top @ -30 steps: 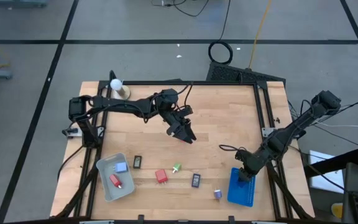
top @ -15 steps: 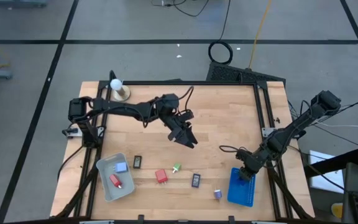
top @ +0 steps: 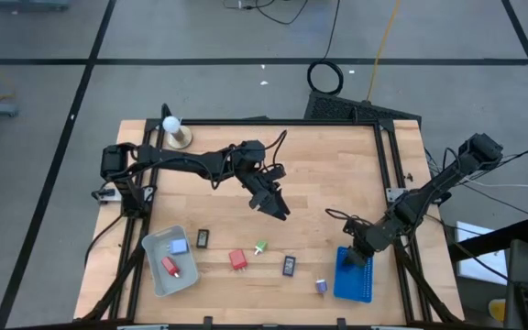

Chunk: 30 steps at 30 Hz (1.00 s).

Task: Pick & Place Office items
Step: Put the top blue mini digital clock into the blue bin, then put the pink power adapter into the gray bin

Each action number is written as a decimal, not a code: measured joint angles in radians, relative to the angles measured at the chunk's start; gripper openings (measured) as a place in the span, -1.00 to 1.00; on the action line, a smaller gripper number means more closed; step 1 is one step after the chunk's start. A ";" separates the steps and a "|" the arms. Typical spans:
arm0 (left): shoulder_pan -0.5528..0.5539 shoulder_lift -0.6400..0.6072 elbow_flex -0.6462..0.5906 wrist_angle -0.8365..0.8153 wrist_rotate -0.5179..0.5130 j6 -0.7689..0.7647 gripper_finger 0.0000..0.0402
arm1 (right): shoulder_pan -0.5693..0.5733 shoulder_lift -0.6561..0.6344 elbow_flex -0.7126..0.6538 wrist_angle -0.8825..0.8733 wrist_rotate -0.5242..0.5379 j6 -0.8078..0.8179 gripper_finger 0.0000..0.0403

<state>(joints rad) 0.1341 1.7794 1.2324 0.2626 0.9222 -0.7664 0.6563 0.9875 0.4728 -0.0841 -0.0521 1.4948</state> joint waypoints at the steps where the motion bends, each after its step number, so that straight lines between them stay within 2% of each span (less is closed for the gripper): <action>1: 0.000 0.000 0.000 0.000 0.000 -0.002 0.56 | 0.000 0.000 0.000 0.005 0.000 0.000 -0.35; 6: 0.000 0.000 0.000 0.000 0.013 -0.038 0.56 | 0.000 -0.002 0.000 0.006 -0.004 0.004 -0.17; 12: -0.001 0.000 0.000 -0.008 0.177 -0.114 0.56 | 0.000 -0.051 0.000 0.024 -0.029 0.011 -0.05; 15: -0.002 0.000 0.000 -0.040 0.221 -0.138 0.56 | 0.000 -0.094 0.000 0.059 0.014 0.012 -0.03; 18: 0.002 -0.012 0.000 -0.145 0.222 -0.114 0.56 | 0.000 -0.143 0.000 0.074 0.096 0.011 -0.03; 21: 0.020 -0.049 0.000 -0.333 0.136 -0.024 0.56 | 0.000 -0.191 0.000 0.080 0.179 0.006 -0.04; 25: 0.052 -0.136 0.000 -0.591 -0.140 0.127 0.56 | -0.001 -0.240 0.000 0.093 0.274 -0.031 -0.08; 28: 0.059 -0.211 0.000 -0.719 -0.369 0.181 0.56 | -0.010 -0.261 0.000 0.105 0.334 -0.068 -0.10; 30: 0.058 -0.256 0.000 -0.773 -0.471 0.203 0.56 | -0.029 -0.262 0.000 0.119 0.345 -0.076 -0.10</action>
<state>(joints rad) 0.1918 1.5232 1.2324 -0.5104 0.4517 -0.5637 0.6271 0.7252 0.4732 0.0350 0.2928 1.4193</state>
